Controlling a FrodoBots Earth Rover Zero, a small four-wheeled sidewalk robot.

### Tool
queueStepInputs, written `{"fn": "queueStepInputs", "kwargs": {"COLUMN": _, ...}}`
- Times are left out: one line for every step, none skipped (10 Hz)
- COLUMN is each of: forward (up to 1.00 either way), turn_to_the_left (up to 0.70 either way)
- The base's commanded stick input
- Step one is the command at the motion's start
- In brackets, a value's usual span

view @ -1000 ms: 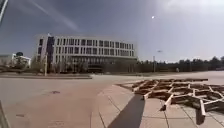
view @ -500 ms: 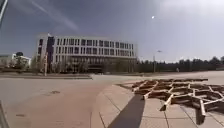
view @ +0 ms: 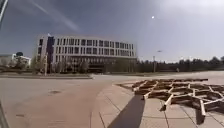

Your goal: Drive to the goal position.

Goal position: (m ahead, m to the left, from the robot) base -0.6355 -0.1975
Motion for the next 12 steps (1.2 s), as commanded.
{"fn": "queueStepInputs", "kwargs": {"forward": 0.05, "turn_to_the_left": 0.0}}
{"fn": "queueStepInputs", "kwargs": {"forward": 0.04, "turn_to_the_left": 0.0}}
{"fn": "queueStepInputs", "kwargs": {"forward": 0.04, "turn_to_the_left": 0.0}}
{"fn": "queueStepInputs", "kwargs": {"forward": 0.05, "turn_to_the_left": 0.0}}
{"fn": "queueStepInputs", "kwargs": {"forward": 0.05, "turn_to_the_left": 0.0}}
{"fn": "queueStepInputs", "kwargs": {"forward": 0.05, "turn_to_the_left": 0.0}}
{"fn": "queueStepInputs", "kwargs": {"forward": 0.05, "turn_to_the_left": 0.0}}
{"fn": "queueStepInputs", "kwargs": {"forward": 0.05, "turn_to_the_left": 0.0}}
{"fn": "queueStepInputs", "kwargs": {"forward": 0.05, "turn_to_the_left": 0.0}}
{"fn": "queueStepInputs", "kwargs": {"forward": 0.05, "turn_to_the_left": 0.0}}
{"fn": "queueStepInputs", "kwargs": {"forward": 0.05, "turn_to_the_left": 0.0}}
{"fn": "queueStepInputs", "kwargs": {"forward": 0.05, "turn_to_the_left": 0.0}}
